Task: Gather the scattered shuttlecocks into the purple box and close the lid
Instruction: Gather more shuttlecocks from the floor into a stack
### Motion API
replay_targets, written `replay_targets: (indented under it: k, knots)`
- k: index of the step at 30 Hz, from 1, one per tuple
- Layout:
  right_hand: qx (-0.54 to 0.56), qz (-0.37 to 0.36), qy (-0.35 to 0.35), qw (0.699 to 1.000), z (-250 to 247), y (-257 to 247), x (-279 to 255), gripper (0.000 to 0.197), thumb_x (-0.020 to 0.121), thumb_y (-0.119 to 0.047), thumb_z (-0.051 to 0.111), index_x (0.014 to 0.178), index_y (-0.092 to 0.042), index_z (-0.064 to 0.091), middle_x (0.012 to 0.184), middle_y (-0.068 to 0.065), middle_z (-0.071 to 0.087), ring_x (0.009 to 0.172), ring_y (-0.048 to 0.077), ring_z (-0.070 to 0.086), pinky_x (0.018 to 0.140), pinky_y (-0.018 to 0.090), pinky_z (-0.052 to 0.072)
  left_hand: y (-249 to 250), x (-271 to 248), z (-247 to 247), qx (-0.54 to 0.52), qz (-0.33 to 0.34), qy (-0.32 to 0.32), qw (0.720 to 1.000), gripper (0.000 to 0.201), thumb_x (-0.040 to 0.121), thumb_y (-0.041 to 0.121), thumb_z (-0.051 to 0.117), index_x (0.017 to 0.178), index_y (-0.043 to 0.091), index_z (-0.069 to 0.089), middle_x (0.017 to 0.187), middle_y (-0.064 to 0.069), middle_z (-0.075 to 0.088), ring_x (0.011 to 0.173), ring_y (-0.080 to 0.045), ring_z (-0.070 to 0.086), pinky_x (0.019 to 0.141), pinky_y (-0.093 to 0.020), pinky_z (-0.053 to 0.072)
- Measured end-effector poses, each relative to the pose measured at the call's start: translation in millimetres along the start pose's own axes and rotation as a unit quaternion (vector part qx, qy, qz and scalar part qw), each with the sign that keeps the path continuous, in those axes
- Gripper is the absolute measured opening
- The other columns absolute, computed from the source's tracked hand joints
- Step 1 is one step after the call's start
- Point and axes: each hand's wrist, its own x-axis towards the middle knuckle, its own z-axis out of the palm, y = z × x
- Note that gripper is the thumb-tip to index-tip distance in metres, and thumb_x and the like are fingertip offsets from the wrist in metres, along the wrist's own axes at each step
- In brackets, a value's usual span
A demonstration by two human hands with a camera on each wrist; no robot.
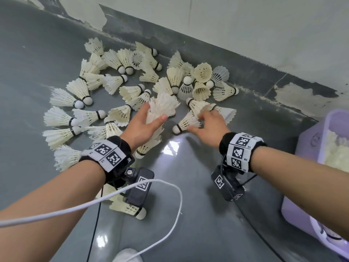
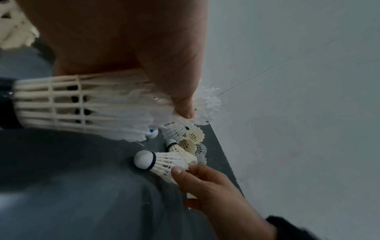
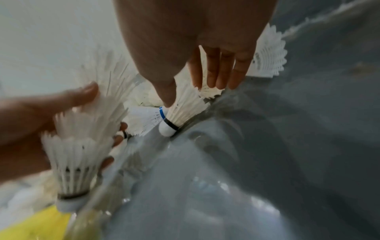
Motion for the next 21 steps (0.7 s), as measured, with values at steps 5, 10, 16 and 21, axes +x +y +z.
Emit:
replay_targets:
  k: [5,10,16,21]
  knots:
    - [0.112,-0.044,0.043,0.992,-11.0,-14.4,-2.0,0.019,0.094,-0.030,0.057,0.078,-0.020,0.050,0.076,-0.009,0.050,0.072,0.006,0.050,0.056,0.008,0.031,-10.5,1.6,-0.5,0.027,-0.003,-0.014,1.000,0.074,0.090,0.040,0.061,0.150,0.018,0.024,0.142,0.016,0.034,0.130,-0.002,0.030,0.106,-0.019,0.022]
    - [0.177,-0.088,0.201,0.960,-40.9,-21.0,-12.9,0.011,0.098,-0.021,0.048,0.089,-0.018,0.042,0.075,-0.005,0.049,0.070,0.015,0.045,0.051,0.016,0.027,-11.9,0.1,1.3,0.048,0.008,-0.042,0.998,0.067,0.087,0.042,0.064,0.144,0.023,0.034,0.132,0.009,0.052,0.121,-0.012,0.051,0.104,-0.027,0.036]
    - [0.126,-0.180,0.108,0.970,-50.9,-17.0,-28.0,0.005,0.097,-0.019,0.051,0.092,-0.020,0.053,0.080,-0.007,0.051,0.076,0.010,0.046,0.062,0.009,0.031,6.1,-5.6,15.6,0.040,0.025,-0.079,0.996,0.068,0.081,0.036,0.073,0.139,0.026,0.038,0.126,0.005,0.058,0.113,-0.014,0.057,0.103,-0.035,0.043]
    - [0.151,-0.204,0.063,0.965,-51.0,-19.6,-33.9,0.012,0.095,-0.015,0.054,0.086,-0.022,0.050,0.079,-0.008,0.050,0.074,0.001,0.047,0.066,0.007,0.034,15.7,-6.9,22.3,0.018,0.023,-0.095,0.995,0.083,0.068,0.022,0.085,0.137,0.021,0.039,0.120,0.005,0.059,0.107,-0.011,0.057,0.093,-0.025,0.044]
